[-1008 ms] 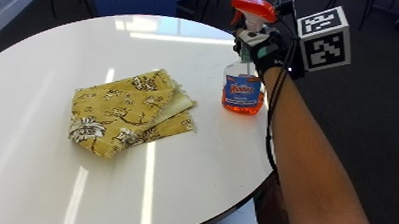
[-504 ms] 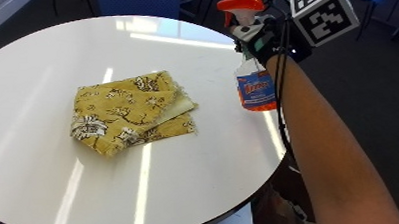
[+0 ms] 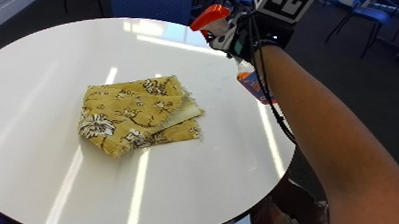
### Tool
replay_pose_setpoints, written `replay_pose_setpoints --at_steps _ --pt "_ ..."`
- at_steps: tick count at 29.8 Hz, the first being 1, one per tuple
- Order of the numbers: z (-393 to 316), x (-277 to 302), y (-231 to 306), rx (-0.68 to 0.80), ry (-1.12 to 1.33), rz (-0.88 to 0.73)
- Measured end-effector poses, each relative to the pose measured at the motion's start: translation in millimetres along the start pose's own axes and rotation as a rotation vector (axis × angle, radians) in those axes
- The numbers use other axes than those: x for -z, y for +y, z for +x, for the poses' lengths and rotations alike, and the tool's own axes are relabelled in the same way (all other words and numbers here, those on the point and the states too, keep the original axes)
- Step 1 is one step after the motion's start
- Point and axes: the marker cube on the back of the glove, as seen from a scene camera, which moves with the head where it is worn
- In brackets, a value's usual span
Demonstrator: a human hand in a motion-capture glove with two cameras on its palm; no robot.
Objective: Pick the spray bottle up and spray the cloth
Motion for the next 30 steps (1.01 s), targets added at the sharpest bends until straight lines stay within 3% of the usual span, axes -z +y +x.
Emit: replay_pose_setpoints --at_steps 19,30 --pt "-85 -23 29 0.238 0.575 -0.1" --pt "-100 -60 50 0.318 0.908 -0.171"
